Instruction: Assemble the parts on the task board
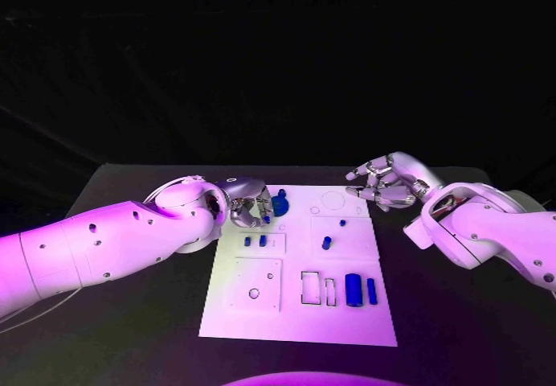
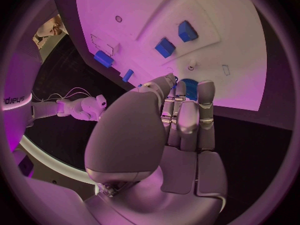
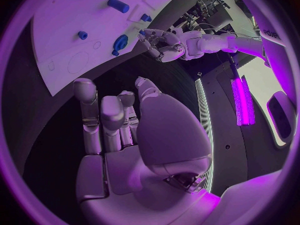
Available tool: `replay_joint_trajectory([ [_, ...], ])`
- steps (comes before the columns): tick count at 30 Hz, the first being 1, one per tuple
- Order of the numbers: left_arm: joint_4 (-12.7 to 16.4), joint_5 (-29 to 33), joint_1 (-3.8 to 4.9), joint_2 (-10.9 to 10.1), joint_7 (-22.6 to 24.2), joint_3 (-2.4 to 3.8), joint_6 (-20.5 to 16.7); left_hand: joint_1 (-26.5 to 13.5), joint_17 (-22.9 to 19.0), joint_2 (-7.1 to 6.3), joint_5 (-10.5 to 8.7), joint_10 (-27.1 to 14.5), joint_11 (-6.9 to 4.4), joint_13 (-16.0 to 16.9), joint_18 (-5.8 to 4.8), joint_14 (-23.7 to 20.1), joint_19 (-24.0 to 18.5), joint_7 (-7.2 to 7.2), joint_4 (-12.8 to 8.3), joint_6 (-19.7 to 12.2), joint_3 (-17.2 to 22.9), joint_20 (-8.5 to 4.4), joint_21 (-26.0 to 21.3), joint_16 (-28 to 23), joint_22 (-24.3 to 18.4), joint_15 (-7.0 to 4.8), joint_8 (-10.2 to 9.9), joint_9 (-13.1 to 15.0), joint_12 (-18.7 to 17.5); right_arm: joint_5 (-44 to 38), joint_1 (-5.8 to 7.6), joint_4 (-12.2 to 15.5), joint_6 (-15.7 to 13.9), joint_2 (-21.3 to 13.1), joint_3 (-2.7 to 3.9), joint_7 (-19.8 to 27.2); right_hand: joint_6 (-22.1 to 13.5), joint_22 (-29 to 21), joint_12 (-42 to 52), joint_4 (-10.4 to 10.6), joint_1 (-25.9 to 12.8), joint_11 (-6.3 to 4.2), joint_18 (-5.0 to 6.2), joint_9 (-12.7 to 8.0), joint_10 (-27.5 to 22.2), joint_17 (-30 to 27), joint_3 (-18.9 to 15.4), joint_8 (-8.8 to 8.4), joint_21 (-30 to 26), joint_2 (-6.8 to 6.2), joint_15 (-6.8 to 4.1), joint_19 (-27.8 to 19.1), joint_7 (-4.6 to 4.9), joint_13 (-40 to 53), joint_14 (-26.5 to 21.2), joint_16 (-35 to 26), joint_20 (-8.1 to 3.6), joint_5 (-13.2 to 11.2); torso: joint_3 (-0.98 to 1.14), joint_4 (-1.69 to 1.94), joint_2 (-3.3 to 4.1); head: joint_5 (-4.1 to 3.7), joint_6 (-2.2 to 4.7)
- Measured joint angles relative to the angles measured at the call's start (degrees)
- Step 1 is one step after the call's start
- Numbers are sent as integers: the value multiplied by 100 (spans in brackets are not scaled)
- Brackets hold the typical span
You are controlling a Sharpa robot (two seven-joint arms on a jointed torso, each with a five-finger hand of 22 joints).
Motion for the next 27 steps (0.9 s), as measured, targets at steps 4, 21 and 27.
replay_joint_trajectory([
  [4, -46, 39, 1, -18, -27, 0, 40, 0, -4, 0, 0, 0, 0, -1, 0, 0, 0, 0, 0, 0, 0, 0, -1, 0, 0, 0, -11, -1, -1, 2, -5, -4, 0, 4, 0, 0, 0, 0, 0, 0, 0, 0, 0, 0, 0, 0, 0, 0, 0, 0, 0, 0, 0, 0, 0, 0, 0, 24, -2, 0, 1, -1, -10],
  [21, -226, 86, 1, -13, -136, -1, 181, -22, -18, -22, 0, 41, -1, 0, 0, 0, 0, -20, 0, 20, 0, 0, -2, 0, -1, 0, -23, -1, -35, 6, -15, -11, -1, 9, -1, 0, 0, -1, 0, 0, 0, 0, 0, 0, 0, -2, 0, 0, 0, 0, 0, 0, 0, -1, 0, 0, 0, 24, 0, -6, 4, 36, -26],
  [27, -264, 86, 1, 7, -160, -2, 228, -40, -18, -40, 0, 53, -14, 1, 0, 0, 0, -20, 0, 20, -1, 0, -2, 0, 2, 0, -23, -1, -35, 6, -17, -11, -1, 9, -1, 0, 0, -1, 0, 0, 0, 0, 0, 1, 0, -2, 0, 0, 0, 0, 0, 0, 0, -2, 0, 0, 0, 24, 0, -4, 4, 45, -30],
])
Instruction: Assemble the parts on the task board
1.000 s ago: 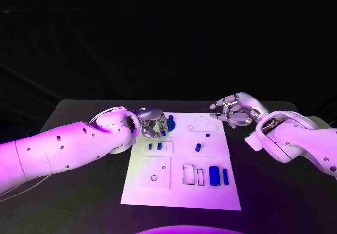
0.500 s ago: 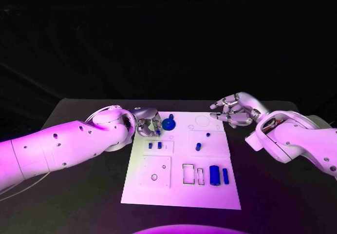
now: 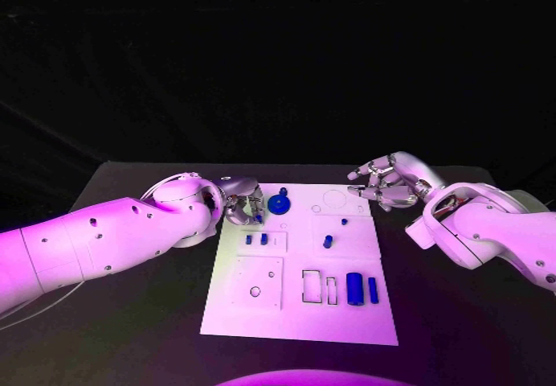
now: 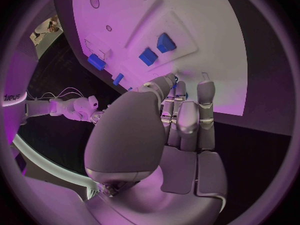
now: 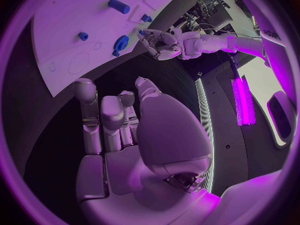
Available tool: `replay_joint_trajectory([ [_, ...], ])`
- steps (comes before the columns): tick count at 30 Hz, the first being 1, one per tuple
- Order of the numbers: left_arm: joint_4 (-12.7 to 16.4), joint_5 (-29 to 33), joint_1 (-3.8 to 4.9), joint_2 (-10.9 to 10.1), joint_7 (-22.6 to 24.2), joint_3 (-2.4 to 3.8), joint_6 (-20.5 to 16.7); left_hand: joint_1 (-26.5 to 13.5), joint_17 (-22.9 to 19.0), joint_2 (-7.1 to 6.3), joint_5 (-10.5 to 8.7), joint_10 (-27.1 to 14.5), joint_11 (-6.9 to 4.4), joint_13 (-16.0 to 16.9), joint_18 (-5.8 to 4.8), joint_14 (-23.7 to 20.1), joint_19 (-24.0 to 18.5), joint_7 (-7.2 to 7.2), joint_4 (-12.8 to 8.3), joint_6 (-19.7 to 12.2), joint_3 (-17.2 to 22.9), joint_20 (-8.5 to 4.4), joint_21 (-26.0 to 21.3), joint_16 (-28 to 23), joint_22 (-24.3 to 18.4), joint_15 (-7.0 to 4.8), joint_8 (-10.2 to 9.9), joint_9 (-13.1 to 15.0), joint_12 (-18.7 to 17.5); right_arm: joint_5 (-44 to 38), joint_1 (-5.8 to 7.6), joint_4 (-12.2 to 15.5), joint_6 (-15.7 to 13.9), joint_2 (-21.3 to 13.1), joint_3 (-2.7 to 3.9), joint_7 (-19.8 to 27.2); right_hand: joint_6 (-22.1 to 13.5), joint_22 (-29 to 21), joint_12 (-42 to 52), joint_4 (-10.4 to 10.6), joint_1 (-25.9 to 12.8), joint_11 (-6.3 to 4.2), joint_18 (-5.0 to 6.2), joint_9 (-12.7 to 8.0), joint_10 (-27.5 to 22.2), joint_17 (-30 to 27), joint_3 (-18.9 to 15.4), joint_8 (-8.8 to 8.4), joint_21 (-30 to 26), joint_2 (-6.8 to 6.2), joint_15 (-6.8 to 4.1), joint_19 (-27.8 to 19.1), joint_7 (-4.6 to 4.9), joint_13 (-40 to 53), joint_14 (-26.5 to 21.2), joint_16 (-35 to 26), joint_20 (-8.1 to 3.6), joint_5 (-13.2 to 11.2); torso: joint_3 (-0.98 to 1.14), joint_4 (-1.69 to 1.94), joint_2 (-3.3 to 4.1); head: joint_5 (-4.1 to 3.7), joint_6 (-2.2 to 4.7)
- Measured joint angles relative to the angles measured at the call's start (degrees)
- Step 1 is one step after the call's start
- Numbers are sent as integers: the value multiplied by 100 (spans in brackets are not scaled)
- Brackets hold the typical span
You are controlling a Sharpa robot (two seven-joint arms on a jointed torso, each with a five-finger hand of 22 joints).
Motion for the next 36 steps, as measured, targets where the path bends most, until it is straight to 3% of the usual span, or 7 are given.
replay_joint_trajectory([
  [36, -90, -12, 2, 126, -104, -5, 222, -29, -23, 18, 0, 130, -48, 26, 1, 0, 0, -31, -17, 113, 16, 0, 21, 0, 15, 0, -44, -7, 0, 3, -5, 1, -3, 3, 2, 4, 0, 0, 24, 0, 0, 0, 0, -6, 0, 13, 0, 22, 0, 0, 0, 0, 0, -2, 0, 0, 0, 0, -1, -3, -3, 8, -17],
])
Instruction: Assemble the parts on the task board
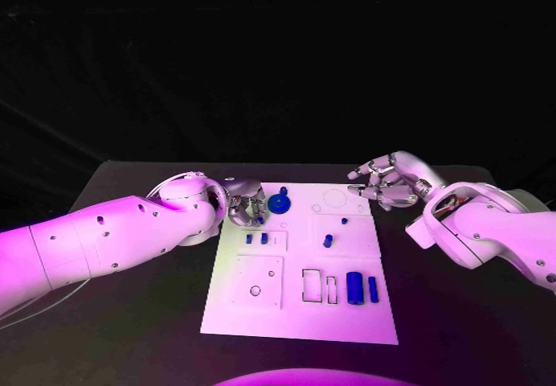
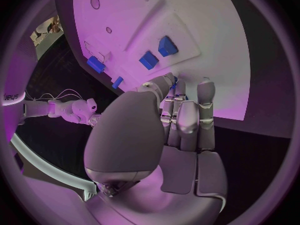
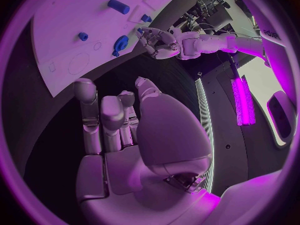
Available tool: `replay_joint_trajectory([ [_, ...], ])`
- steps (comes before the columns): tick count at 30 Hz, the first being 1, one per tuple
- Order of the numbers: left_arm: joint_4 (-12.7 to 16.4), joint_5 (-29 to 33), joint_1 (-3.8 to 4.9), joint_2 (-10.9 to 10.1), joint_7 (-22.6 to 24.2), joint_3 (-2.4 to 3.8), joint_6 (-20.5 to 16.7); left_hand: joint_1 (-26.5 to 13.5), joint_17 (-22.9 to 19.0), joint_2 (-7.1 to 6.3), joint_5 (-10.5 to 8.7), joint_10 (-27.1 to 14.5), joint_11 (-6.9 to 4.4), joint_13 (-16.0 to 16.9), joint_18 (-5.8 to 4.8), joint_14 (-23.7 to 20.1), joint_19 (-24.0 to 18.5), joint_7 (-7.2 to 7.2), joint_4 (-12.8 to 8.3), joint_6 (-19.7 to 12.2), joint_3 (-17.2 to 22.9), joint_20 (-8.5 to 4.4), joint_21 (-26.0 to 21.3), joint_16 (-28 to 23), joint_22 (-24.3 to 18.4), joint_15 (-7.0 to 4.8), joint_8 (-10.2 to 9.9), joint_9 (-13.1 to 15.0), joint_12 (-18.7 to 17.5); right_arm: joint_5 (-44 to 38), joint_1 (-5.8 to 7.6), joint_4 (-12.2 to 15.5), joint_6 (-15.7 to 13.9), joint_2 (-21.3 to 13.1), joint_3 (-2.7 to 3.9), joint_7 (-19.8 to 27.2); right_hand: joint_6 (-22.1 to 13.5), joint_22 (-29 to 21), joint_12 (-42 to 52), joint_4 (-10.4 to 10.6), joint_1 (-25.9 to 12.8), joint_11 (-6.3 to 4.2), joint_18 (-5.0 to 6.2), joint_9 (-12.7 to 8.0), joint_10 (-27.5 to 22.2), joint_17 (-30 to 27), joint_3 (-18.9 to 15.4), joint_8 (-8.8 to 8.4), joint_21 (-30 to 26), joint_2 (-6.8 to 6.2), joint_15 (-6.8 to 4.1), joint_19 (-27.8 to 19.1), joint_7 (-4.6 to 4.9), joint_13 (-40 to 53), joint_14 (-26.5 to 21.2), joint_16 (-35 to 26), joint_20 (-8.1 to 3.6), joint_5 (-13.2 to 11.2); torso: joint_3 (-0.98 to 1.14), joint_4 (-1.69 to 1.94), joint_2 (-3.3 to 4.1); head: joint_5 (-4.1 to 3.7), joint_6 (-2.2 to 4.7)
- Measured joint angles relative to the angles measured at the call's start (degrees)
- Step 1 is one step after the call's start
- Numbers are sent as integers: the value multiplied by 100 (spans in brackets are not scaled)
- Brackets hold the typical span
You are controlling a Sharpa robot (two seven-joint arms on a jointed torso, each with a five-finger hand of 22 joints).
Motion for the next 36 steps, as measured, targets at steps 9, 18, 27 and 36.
replay_joint_trajectory([
  [9, 1, -2, -1, 2, -10, -2, 4, -82, -46, -82, 1, -33, 33, 6, 0, 0, 0, 71, 0, -145, 0, 0, 0, 0, 0, 0, -187, -46, -121, 1, -1, -2, -2, 3, -1, 1, 0, 0, 0, 0, 0, 0, 0, 0, 0, -1, 0, 0, 0, 0, 0, 0, 0, 0, 0, 0, 0, 0, 2, 1, 2, -1, 0],
  [18, -4, -1, -3, 5, -30, -4, 13, -180, -125, -179, 1, -175, 174, -23, 0, -10, -21, 145, 0, -270, 1, 21, 0, 0, -53, 53, -350, -54, -310, 3, -8, -9, -4, 7, -1, 2, 0, -13, 0, 0, 0, 0, 0, 0, 0, -24, 0, 0, -38, 0, 0, 0, 0, -30, 0, -35, 0, 13, 4, -1, 2, 4, -5],
  [27, -12, 0, -3, -2, -73, -4, 38, -203, -152, -204, 1, -195, 194, -34, 0, -29, -36, 185, 0, -310, 0, 36, 0, 0, -69, 72, -411, -59, -352, 3, -10, -9, -15, -3, -2, 5, 0, -26, -44, 0, 0, -10, 0, 1, -52, -50, 0, 0, -61, 0, 0, 0, 0, -90, 0, -46, 0, 22, 1, -3, 2, -1, -5],
  [36, 6, 1, -3, -46, -104, -4, 50, -227, -184, -228, 1, -247, 205, -45, 0, -51, -42, 205, 0, -330, 1, 42, 0, 0, -104, 94, -441, -59, -419, -1, -12, -27, -15, -6, -1, -1, 0, -98, -785, 65, 0, 0, 0, -28, -599, -126, 65, 0, -212, 0, 0, 0, 0, -874, 0, -184, 0, 22, -3, -1, 1, -8, -5],
])
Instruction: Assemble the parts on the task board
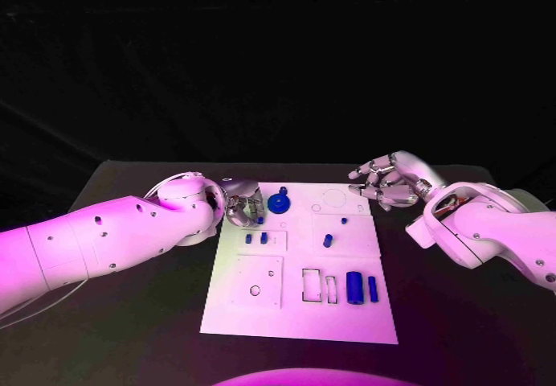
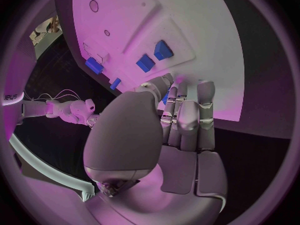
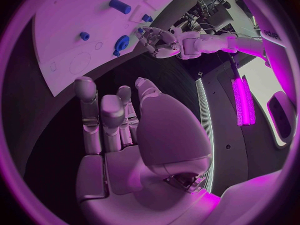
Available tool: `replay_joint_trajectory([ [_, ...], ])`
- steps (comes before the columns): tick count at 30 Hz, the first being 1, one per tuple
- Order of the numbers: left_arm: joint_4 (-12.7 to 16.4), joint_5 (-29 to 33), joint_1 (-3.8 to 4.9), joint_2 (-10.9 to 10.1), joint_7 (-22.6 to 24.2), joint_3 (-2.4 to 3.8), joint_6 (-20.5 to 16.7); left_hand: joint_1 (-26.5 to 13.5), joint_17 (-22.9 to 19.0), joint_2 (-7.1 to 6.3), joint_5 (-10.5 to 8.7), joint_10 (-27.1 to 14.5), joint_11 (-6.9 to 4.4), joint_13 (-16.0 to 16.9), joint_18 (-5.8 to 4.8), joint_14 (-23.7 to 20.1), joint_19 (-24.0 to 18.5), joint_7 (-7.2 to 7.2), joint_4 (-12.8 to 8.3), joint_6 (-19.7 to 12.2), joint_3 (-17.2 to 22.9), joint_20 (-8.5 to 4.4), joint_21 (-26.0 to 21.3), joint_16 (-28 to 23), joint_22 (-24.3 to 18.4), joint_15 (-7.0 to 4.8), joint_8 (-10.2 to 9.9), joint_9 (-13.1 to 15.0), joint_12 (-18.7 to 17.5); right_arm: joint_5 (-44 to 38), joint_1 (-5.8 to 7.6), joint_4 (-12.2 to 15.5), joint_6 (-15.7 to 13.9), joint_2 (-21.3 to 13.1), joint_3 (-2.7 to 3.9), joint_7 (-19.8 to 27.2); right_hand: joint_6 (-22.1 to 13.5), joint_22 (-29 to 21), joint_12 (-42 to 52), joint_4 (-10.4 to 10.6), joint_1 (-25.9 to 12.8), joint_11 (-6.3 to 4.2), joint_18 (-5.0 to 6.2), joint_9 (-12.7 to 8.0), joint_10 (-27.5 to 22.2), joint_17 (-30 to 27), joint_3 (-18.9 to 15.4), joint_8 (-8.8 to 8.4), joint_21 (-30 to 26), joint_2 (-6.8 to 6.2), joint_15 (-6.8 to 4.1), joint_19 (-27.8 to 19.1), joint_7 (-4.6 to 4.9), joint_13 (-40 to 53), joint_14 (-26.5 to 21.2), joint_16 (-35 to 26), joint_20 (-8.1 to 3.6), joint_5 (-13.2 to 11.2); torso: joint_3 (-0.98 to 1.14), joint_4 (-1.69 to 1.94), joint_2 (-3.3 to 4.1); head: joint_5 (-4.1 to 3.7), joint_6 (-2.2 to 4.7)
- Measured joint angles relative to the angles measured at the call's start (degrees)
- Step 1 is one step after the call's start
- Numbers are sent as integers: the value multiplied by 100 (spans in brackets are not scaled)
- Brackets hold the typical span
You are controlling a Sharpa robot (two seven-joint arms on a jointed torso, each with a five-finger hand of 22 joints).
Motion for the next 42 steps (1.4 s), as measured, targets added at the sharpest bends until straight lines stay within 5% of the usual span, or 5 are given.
replay_joint_trajectory([
  [8, 83, 8, 0, -145, -8, 2, -21, -5, -26, -6, 0, -20, 20, -8, 0, 8, -21, 44, 0, -44, 0, 21, -34, 0, -28, 34, -79, 0, -28, -92, -2, -125, 89, -12, 1, -87, 39, 115, -1132, -27, 135, -1, 0, -29, -119, 87, 312, 45, 74, -132, 3, 102, 15, -976, 38, -16, -25, -134, -3, 2, -2, -14, 14],
  [17, 195, 455, 48, -432, 81, 13, -381, -40, -440, -36, 0, -112, 71, -33, 0, -150, -276, 62, 40, -63, 40, 92, -275, -185, -428, 96, -112, 0, -114, -1007, -5, -249, 505, 5, 1, -358, 371, 806, -2514, -209, 440, 30, 0, -75, 162, 481, 859, 45, 967, -257, 18, 536, 4, -2138, 85, 433, -20, -532, 0, -3, -8, -61, 51],
  [20, 213, 1098, 86, -560, 225, 19, -657, -68, -1134, -8, 0, -78, 51, -25, 0, -477, -485, 62, 56, -63, 56, 94, -487, -612, -692, 86, -112, 6, -110, -1579, -17, -243, 674, 40, 1, -506, 478, 1003, -2855, -240, 477, 40, 0, -84, 274, 661, 967, 45, 1216, -295, 19, 625, -2, -2408, 85, 630, -11, -559, 2, -5, -9, -120, 66],
  [29, 374, 3281, 106, -808, 857, 19, -1259, -26, -2335, 34, 0, 33, 31, 43, 0, -1023, -594, 71, 40, 34, 72, 61, -741, -1421, -862, 67, -112, 14, 22, -3153, -94, -115, 1003, 129, 1, -981, 549, 1269, -3419, -237, 361, 60, -90, -126, 437, 876, 1108, -36, 1488, -410, 21, 687, -10, -2825, 86, 878, 11, -559, 0, -2, -5, -299, 111],
  [42, 683, 6545, 102, -1044, 1933, 7, -1529, -37, -2730, 149, 0, -112, 71, 69, -1, -1300, -728, 71, -48, 33, 15, 91, -1043, -1887, -1049, 109, -112, 13, 139, -4562, -197, -195, 1273, 532, -1, -1595, 570, 1393, -3749, -272, 312, 82, -90, -174, 414, 967, 1219, -178, 1616, -508, 42, 709, 8, -3111, 106, 1008, 33, -581, -7, 12, 1, -429, 147],
])
